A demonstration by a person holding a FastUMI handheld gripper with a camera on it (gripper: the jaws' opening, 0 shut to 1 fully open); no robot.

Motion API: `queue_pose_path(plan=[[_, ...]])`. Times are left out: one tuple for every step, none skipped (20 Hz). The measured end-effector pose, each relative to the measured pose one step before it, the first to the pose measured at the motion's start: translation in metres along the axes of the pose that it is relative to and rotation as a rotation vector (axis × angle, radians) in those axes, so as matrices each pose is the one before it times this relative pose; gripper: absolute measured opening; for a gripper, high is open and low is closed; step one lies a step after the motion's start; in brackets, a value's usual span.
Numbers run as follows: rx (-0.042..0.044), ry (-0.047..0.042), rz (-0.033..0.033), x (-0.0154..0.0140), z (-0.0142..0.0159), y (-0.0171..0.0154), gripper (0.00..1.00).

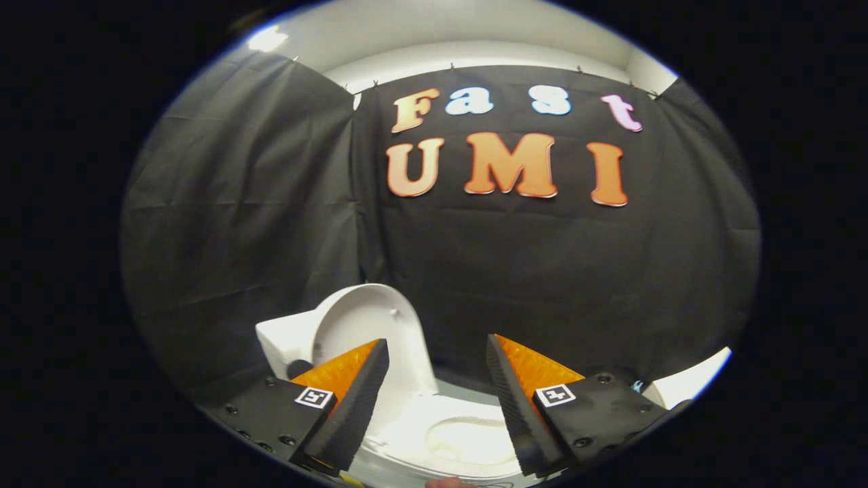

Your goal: Open the toilet lid.

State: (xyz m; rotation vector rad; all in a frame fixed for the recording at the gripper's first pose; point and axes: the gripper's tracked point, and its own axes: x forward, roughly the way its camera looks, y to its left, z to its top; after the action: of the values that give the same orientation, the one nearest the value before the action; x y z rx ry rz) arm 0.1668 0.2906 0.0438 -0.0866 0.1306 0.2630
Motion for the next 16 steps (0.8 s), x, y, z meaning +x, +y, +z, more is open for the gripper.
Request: queue_pose_path(plan=[[-0.02418, -0.00688, -0.04742, -0.01578, 0.00068, -0.03052, 0.93], [-0.02149, -0.00398, -0.04849, -0.01469, -0.00197, -0.03142, 0.93], [-0.01247, -0.00334, -0.0454, -0.01376, -0.00217, -0.02968, 0.93], [-0.0082, 0.00241, -0.04179, -0.01329, -0.00496, -0.02829, 0.93], [-0.00891, 0.00444, -0.03862, -0.01258, -0.00763, -0.025, 0.93], [-0.00384, -0.00112, -0.04131, -0.01025, -0.00648, -0.02266, 0.93], [0.00028, 0.0007, -0.03685, -0.01148, -0.00713, -0.02025, 0.93], [0.00784, 0.00587, -0.0276, -0.00851, -0.00886, -0.01562, 0.93], [0.01264, 0.00835, -0.02282, -0.00925, -0.0111, -0.01358, 0.93], [0.0151, 0.01003, -0.0226, -0.0055, -0.01167, -0.0108, 0.93], [0.02041, 0.01281, -0.01701, -0.00415, -0.0105, -0.01012, 0.93], [0.03064, 0.01419, -0.01327, -0.00227, -0.01088, -0.00746, 0.93], [0.02933, 0.009, -0.01194, -0.00201, -0.00909, -0.00655, 0.93], [0.03135, 0.00192, -0.01508, -0.00193, -0.00647, -0.00801, 0.93], [0.02946, -0.00161, -0.0189, -0.0015, -0.00456, -0.00863, 0.93], [0.02463, -0.00979, -0.02099, 0.00032, -0.0033, -0.00829, 0.93]])
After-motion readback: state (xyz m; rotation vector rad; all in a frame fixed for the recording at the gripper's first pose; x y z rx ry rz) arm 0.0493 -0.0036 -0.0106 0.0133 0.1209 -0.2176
